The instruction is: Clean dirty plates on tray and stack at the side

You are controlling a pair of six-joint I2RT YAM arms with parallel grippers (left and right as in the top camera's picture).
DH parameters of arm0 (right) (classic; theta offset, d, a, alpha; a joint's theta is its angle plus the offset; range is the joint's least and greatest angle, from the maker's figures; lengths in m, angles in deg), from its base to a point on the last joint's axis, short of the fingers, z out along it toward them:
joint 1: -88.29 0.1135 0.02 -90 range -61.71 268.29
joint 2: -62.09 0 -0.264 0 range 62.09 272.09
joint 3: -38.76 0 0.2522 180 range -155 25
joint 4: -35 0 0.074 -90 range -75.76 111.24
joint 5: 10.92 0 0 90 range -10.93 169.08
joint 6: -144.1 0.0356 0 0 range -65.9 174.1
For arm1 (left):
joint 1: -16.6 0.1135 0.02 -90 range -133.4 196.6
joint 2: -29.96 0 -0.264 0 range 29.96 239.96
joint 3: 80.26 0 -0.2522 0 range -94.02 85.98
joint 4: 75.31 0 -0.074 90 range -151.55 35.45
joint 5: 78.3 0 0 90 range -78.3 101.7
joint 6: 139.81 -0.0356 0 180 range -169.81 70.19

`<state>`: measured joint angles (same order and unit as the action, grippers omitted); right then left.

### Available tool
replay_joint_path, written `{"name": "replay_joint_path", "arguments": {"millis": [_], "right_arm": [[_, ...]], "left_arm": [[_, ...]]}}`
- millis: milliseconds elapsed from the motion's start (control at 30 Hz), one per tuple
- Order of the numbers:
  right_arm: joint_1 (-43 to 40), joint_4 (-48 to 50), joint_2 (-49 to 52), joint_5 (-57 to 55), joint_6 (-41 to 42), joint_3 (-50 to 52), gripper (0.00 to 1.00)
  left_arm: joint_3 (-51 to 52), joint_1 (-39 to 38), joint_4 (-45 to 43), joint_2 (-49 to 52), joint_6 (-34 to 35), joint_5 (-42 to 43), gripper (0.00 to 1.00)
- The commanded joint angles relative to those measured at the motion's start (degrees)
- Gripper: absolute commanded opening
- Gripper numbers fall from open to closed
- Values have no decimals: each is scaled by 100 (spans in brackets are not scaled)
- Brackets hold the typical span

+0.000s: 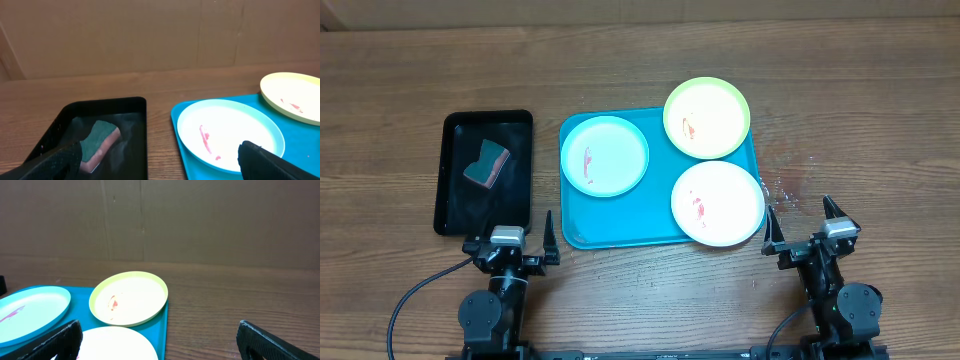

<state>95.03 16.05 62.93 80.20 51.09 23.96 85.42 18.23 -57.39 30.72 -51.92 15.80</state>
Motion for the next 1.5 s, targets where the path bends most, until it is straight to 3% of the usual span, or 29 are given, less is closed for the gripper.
{"name": "replay_joint_path", "arguments": {"millis": [0,767,1300,1467], "right_arm": [[-17,44,-55,7,15,57,100],[-11,50,-55,7,68,57,100],[-11,190,-55,203,520,-98,100],[-11,192,-46,203,518,-243,100]], "left_arm": [[31,22,-7,-39,-48,37,100],[-131,22,94,-39,-20,356,100],[-2090,22,2321,-26,83,431,100],[-2717,22,2719,409,83,428,100]]}}
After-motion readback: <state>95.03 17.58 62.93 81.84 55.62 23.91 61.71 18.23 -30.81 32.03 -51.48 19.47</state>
